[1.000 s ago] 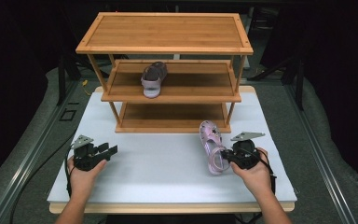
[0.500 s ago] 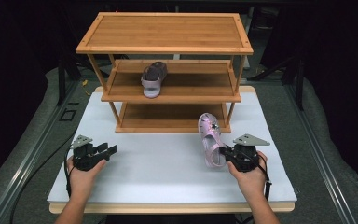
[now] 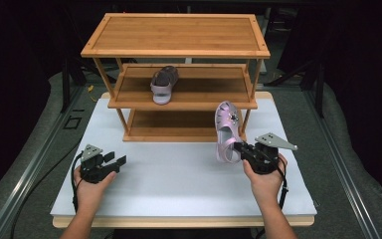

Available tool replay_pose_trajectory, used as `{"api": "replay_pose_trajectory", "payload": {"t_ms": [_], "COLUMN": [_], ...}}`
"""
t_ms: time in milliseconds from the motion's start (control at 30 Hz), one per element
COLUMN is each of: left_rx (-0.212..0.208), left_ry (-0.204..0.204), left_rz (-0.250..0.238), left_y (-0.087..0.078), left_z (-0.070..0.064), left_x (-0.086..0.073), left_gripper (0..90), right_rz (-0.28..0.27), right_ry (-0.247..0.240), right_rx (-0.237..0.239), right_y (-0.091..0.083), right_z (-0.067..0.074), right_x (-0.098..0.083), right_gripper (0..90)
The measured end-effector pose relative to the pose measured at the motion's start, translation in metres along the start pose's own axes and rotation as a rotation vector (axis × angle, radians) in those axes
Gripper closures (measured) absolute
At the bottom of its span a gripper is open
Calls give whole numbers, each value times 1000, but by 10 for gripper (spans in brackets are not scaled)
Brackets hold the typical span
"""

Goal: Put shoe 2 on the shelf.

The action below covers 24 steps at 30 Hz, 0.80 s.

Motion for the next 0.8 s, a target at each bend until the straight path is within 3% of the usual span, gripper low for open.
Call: {"api": "replay_pose_trajectory", "payload": {"t_ms": [233,367,467,533,600,700,733,800], "left_rx": [-9,-2,15,14,32,20,14,3], "left_ry": [5,28,41,65,70,68,71,70], "left_rz": [-2,2,2,-23,0,8,14,22], "left_y": [1,2,2,2,2,3,3,4], "left_z": [-1,-2,-3,-3,-4,-4,-4,-5], "left_x": [-1,-1,-1,0,0,0,0,-1], "left_gripper": [451,450,436,436,436,464,464,455], "right_rz": [-14,-13,-1,12,23,48,51,60], "right_ry": [-31,-62,-87,-87,-80,-89,-87,-94], "right_rx": [17,20,16,11,18,4,24,-23], "right_y": [6,11,15,19,22,29,31,35], "right_z": [9,14,17,17,17,18,18,19], "right_x": [29,48,62,70,77,87,90,95], "right_gripper": [837,837,837,836,836,836,836,836]}}
Point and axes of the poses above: each handheld gripper's, and its own axes: y roughly forward along the jaws, x roughly out of its top, z roughly to its left, the point moved 1 cm from there along y, roughly forward along the jaws, and after that the axes turned 15 degrees about x, right-handed, at the moved point
